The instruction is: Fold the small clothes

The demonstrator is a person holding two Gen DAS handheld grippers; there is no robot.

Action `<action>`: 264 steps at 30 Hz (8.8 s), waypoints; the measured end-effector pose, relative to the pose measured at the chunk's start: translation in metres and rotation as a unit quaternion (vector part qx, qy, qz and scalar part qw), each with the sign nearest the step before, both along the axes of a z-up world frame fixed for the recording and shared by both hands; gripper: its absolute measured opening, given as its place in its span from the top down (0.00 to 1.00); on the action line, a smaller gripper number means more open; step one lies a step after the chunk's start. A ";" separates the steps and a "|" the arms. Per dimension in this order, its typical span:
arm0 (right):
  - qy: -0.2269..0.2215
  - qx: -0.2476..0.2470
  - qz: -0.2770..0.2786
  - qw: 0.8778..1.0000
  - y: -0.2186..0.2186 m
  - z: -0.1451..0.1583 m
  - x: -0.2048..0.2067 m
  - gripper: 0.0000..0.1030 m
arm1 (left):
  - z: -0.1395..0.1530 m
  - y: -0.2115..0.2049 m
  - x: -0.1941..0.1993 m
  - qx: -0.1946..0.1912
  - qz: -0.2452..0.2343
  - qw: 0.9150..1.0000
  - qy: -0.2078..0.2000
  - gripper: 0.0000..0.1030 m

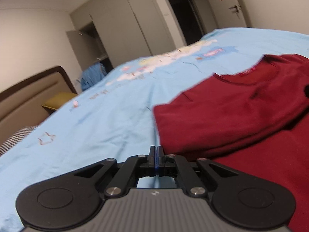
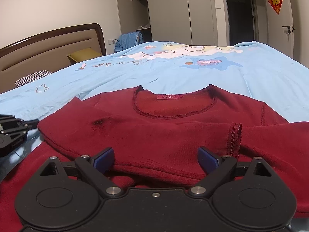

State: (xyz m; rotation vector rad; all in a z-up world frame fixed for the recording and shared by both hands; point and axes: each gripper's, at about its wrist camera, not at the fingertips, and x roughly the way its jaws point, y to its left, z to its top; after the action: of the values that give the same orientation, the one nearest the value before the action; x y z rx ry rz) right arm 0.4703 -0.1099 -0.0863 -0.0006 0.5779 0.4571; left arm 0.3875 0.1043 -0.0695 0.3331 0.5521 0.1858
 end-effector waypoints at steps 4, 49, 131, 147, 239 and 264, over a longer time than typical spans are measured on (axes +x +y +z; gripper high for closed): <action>0.000 0.001 0.001 1.000 -0.001 -0.001 0.000 0.09 | 0.007 0.020 -0.005 -0.100 0.020 0.995 0.017 0.84; -0.006 -0.005 0.007 1.000 0.002 -0.010 -0.004 0.05 | 0.017 0.006 0.016 -0.112 0.009 0.992 -0.050 0.69; -0.047 -0.087 -0.078 0.992 -0.126 0.065 -0.338 0.97 | 0.081 -0.018 -0.282 -0.254 0.001 0.965 0.069 0.96; 0.004 -0.133 -0.045 0.990 -0.127 0.027 -0.351 0.93 | 0.043 -0.021 -0.309 -0.263 -0.014 0.958 0.114 0.92; -0.078 -0.286 0.062 0.953 -0.073 -0.004 -0.358 0.66 | 0.094 -0.067 -0.257 -0.073 -0.148 0.986 -0.007 0.95; -0.270 -0.128 0.013 0.954 -0.128 0.155 -0.407 0.96 | 0.186 -0.032 -0.353 -0.136 -0.136 0.972 -0.136 0.97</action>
State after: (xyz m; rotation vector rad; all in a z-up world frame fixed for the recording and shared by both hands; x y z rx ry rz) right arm 0.0633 -0.2380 0.0687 -0.3715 0.0942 0.3833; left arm 0.0344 0.0726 0.1168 0.1098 0.2505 -0.1089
